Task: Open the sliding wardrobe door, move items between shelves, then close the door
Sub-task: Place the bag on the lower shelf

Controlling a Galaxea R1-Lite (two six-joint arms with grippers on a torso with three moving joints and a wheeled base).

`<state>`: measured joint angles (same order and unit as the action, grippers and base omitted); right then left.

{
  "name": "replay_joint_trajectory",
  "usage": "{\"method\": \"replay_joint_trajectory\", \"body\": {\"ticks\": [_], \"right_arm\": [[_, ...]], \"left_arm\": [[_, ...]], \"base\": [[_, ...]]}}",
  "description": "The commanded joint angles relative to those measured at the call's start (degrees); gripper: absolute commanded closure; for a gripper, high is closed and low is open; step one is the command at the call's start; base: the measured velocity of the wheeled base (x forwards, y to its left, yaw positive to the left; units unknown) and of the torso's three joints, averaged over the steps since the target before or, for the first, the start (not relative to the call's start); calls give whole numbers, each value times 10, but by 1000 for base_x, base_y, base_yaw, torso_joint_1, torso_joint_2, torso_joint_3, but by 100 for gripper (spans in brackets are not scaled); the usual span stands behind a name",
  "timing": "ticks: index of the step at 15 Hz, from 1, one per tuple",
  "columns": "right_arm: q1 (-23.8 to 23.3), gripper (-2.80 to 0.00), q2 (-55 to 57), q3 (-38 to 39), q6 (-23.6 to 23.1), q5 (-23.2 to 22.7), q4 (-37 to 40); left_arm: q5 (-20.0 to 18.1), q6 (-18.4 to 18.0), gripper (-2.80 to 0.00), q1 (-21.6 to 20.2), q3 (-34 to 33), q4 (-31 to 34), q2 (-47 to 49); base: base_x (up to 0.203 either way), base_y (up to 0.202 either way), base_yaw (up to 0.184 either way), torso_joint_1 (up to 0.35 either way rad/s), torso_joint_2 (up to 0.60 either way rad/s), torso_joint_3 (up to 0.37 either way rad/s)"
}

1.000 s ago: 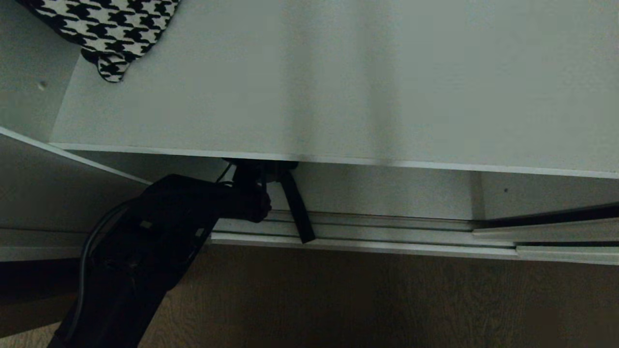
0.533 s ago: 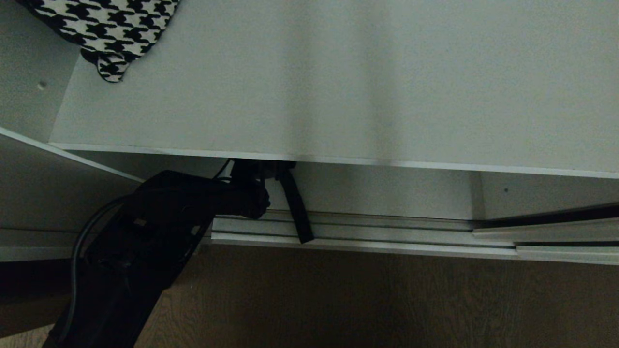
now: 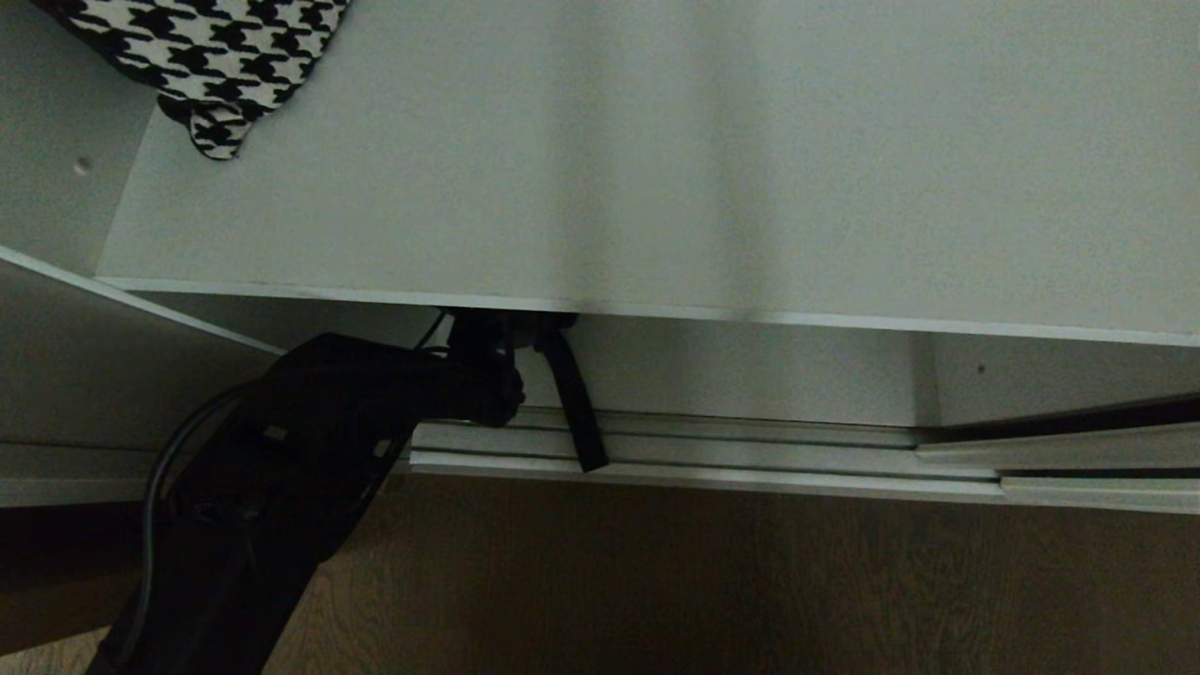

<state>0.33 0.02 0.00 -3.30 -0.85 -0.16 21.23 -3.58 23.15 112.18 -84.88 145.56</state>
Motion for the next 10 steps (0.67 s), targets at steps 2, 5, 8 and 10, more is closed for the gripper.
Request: {"method": "replay_joint_trajectory", "body": {"ticks": [2, 5, 8, 10], "right_arm": [[0, 0, -2, 0, 0, 0, 0], [0, 0, -2, 0, 0, 0, 0], [0, 0, -2, 0, 0, 0, 0], [0, 0, -2, 0, 0, 0, 0]], "left_arm": [[-9, 1, -280, 0, -1, 37, 3], [-25, -10, -280, 0, -1, 48, -12], [-25, -15, -280, -1, -1, 72, -16], [-22, -12, -280, 0, -1, 73, -13]], "base": [[0, 0, 0, 0, 0, 0], [0, 0, 0, 0, 0, 0], [0, 0, 0, 0, 0, 0], [0, 0, 0, 0, 0, 0]]}}
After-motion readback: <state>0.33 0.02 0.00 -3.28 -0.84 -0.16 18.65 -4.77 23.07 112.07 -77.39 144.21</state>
